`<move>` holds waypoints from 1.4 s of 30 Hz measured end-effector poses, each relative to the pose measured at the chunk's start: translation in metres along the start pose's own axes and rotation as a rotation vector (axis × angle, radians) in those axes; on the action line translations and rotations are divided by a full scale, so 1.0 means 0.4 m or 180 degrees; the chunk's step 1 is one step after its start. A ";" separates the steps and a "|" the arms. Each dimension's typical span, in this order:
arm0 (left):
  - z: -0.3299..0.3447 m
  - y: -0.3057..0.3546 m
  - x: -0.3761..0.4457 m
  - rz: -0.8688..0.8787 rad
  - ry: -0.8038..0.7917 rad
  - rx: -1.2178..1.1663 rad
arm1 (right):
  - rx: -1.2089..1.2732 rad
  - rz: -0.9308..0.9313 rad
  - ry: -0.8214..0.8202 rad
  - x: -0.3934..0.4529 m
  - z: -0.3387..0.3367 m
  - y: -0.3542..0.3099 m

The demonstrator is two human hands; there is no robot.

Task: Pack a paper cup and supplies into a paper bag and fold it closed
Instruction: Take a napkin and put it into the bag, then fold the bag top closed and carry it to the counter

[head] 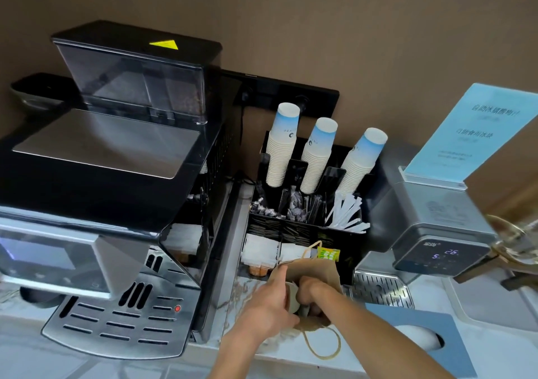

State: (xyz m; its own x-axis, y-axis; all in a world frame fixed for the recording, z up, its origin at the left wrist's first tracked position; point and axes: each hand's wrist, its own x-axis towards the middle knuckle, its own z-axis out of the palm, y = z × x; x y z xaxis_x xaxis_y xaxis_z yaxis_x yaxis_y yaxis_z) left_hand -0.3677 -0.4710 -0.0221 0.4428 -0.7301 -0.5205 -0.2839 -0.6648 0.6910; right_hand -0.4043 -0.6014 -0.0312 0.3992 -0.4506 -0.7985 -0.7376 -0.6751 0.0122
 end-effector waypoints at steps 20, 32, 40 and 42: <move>-0.023 0.004 0.019 0.0039 -0.0076 -0.0050 | 0.1568 -0.0967 0.0670 -0.156 -0.102 0.142; -0.044 -0.034 -0.045 0.1078 0.0924 -0.0567 | 0.2157 -0.1100 0.0687 -0.136 0.113 0.346; 0.035 -0.189 0.006 0.0055 0.0712 -0.0152 | 0.1872 -0.1002 0.0784 -0.015 0.175 0.313; 0.079 -0.189 0.036 -0.0130 0.0283 -0.0190 | 0.1852 -0.1043 0.0826 0.017 0.182 0.308</move>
State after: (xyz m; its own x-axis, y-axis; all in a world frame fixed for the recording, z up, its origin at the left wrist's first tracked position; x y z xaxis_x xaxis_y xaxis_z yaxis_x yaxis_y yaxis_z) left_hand -0.3669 -0.4364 -0.0978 0.5273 -0.6840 -0.5041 -0.2142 -0.6811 0.7001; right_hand -0.5322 -0.6449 -0.0790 0.7133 -0.4512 -0.5363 -0.6995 -0.4111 -0.5845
